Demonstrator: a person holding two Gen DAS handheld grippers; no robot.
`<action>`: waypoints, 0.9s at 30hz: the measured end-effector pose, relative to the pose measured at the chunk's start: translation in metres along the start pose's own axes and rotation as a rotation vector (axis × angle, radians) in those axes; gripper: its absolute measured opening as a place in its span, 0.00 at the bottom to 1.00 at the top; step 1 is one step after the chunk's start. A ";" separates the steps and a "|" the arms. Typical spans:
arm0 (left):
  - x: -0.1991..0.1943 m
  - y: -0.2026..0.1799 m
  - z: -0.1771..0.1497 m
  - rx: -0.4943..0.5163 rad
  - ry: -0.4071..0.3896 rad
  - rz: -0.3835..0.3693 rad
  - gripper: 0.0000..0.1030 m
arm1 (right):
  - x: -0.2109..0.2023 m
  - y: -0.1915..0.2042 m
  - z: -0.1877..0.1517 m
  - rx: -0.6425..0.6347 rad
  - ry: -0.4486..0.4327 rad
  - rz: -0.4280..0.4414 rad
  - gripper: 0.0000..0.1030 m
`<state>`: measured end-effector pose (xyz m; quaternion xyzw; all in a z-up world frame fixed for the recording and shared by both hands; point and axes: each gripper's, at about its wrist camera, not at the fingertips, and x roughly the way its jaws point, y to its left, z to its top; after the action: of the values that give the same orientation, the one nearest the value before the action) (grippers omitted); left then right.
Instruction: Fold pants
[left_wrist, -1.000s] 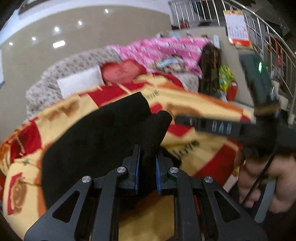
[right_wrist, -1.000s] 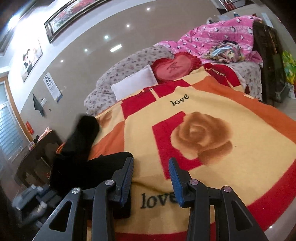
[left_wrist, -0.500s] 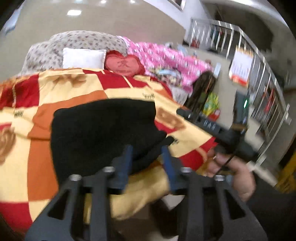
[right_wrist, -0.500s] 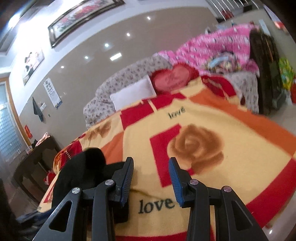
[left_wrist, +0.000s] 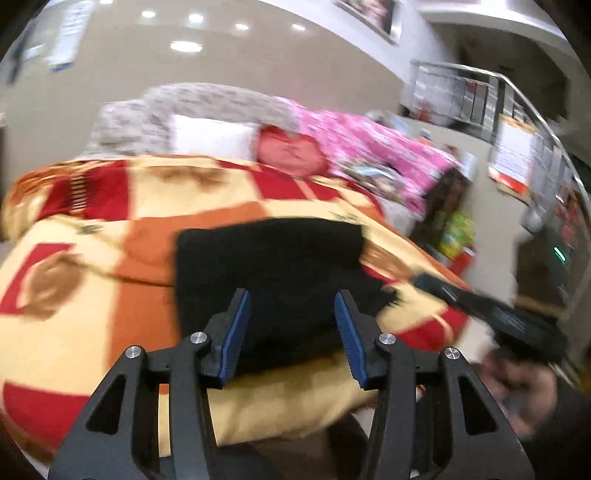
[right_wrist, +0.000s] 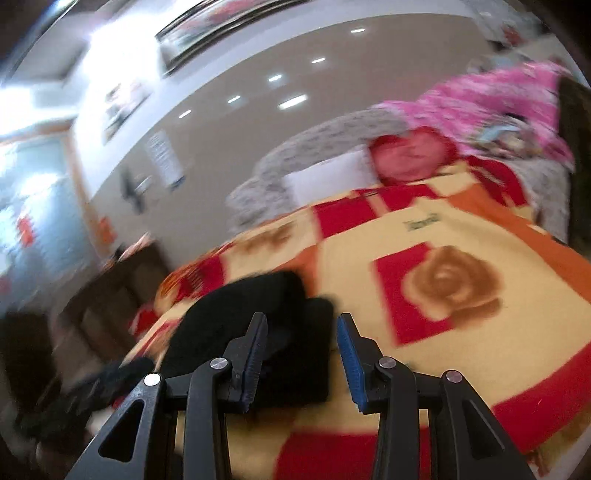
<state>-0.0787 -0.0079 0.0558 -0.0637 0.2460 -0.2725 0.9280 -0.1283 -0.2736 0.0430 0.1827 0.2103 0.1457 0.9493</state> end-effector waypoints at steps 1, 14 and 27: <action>0.000 0.007 -0.002 -0.025 -0.008 0.013 0.45 | -0.002 -0.002 -0.008 0.066 0.021 0.034 0.37; 0.017 0.046 -0.020 -0.231 0.043 0.074 0.45 | 0.054 -0.035 -0.008 0.426 0.119 0.166 0.37; 0.012 0.043 -0.020 -0.205 0.021 0.090 0.45 | 0.089 -0.055 0.019 0.314 0.163 0.032 0.10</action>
<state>-0.0593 0.0218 0.0222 -0.1442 0.2851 -0.2045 0.9253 -0.0319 -0.2966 0.0059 0.3195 0.3037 0.1406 0.8865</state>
